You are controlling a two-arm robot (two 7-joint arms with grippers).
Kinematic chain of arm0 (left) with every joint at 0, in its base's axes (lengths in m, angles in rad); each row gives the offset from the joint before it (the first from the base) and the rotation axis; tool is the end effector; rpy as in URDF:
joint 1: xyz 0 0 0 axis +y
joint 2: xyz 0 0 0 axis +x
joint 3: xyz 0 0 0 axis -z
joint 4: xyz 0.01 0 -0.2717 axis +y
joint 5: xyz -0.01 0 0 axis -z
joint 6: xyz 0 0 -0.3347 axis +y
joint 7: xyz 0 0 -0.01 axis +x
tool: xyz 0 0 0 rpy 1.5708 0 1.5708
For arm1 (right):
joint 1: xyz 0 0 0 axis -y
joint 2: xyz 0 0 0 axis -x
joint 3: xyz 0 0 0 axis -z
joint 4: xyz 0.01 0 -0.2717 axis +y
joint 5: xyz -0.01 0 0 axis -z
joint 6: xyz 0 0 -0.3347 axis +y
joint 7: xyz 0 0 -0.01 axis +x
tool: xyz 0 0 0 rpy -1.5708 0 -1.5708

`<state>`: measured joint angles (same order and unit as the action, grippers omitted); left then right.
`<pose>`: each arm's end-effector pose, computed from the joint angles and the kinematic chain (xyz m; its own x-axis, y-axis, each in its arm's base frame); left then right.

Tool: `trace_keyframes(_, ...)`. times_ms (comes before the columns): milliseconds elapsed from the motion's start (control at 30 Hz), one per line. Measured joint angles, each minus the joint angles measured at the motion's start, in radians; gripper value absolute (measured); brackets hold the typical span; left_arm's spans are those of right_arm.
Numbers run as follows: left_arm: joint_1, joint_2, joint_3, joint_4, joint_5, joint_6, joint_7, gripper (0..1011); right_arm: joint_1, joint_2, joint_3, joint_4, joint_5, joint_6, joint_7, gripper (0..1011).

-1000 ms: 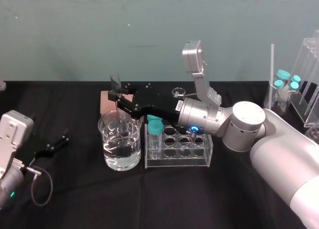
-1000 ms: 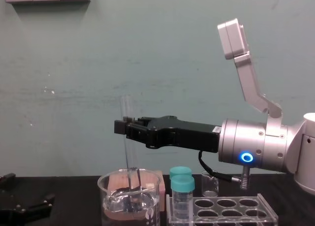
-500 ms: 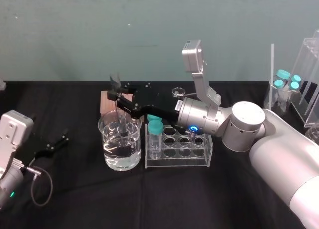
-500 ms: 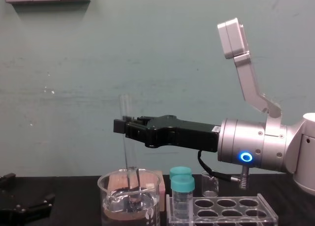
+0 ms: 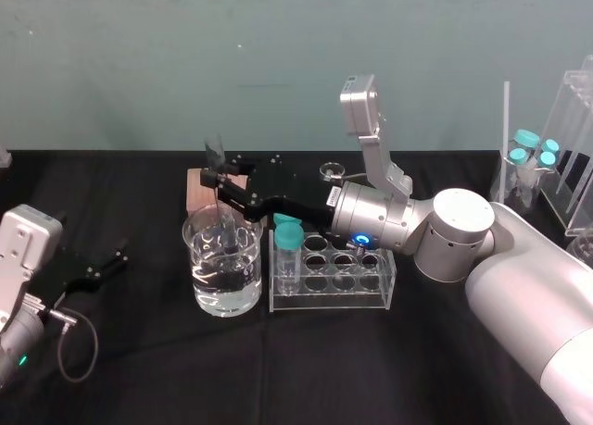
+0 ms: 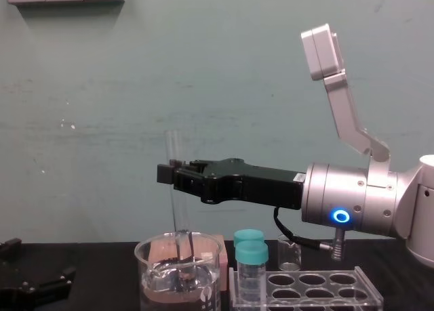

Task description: Hold the test tube with one hand and immerse one end into the beaker, then return it to the test tube rack.

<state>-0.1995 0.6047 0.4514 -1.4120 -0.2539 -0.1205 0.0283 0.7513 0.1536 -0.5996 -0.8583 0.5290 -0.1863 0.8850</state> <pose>0.3796 0.0654 -0.2925 0.2923 0.8803 0.3737 -0.9553 0.2873 0.0703 0.5154 0.0701 -0.2303 0.9336 -0.3543 0.0534 0.3496 0.9334 0.0808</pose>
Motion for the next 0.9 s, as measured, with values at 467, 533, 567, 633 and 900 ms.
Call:
trace_keyframes(467,0.0,0.0,0.0,0.0,0.0,0.0,0.0,1000,-0.003,0.003,-0.002,-0.006,0.001,0.004,0.001,226)
trace_keyframes(533,0.0,0.0,0.0,0.0,0.0,0.0,0.0,1000,-0.005,0.004,-0.002,-0.007,0.002,0.005,0.001,226)
trace_keyframes(567,0.0,0.0,0.0,0.0,0.0,0.0,0.0,1000,-0.005,0.004,-0.002,-0.007,0.002,0.005,0.001,226)
trace_keyframes(633,0.0,0.0,0.0,0.0,0.0,0.0,0.0,1000,-0.005,0.004,-0.002,-0.009,0.003,0.005,0.001,226)
trace_keyframes(900,0.0,0.0,0.0,0.0,0.0,0.0,0.0,1000,-0.008,0.006,-0.003,-0.015,0.004,0.007,-0.001,226)
